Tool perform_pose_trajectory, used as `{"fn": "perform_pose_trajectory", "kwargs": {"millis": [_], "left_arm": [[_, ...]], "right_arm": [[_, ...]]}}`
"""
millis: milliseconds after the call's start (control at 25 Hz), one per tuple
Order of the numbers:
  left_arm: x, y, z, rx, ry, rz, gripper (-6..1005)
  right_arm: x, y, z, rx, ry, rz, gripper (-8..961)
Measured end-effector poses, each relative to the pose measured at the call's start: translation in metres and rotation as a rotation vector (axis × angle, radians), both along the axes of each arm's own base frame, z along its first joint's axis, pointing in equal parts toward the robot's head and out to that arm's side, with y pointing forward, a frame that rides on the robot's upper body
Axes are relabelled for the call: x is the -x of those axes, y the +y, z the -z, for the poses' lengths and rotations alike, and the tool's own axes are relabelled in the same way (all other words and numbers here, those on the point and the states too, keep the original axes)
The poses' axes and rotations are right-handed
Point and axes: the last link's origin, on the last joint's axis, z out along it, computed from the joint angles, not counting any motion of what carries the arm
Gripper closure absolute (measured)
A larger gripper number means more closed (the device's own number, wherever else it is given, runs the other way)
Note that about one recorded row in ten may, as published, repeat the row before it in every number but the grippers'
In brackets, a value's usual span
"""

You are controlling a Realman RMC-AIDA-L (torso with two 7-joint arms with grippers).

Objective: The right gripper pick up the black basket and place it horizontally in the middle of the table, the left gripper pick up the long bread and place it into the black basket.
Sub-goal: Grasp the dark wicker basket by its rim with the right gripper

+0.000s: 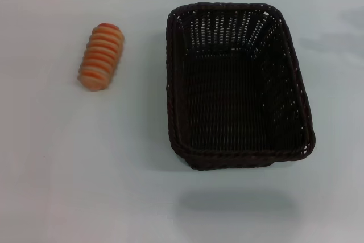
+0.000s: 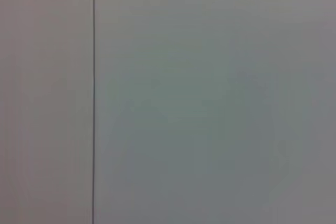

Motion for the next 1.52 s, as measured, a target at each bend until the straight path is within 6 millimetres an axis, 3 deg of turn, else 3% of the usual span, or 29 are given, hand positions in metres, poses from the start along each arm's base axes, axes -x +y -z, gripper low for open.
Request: {"fn": "perform_pose_trajectory", "kwargs": {"millis": [600, 1000, 1520], "left_arm": [[0.010, 0.005, -0.006, -0.020, -0.006, -0.022, 141], [0.015, 0.005, -0.008, -0.029, -0.006, -0.036, 142], [0.017, 0.004, -0.008, -0.033, -0.007, -0.038, 140]], "right_arm": [[-0.017, -0.009, 0.062, 0.139, 0.049, 0.107, 311], [-0.021, -0.012, 0.086, 0.156, -0.021, 0.120, 312], [-0.037, -0.013, 0.101, 0.143, -0.108, 0.147, 312]]}}
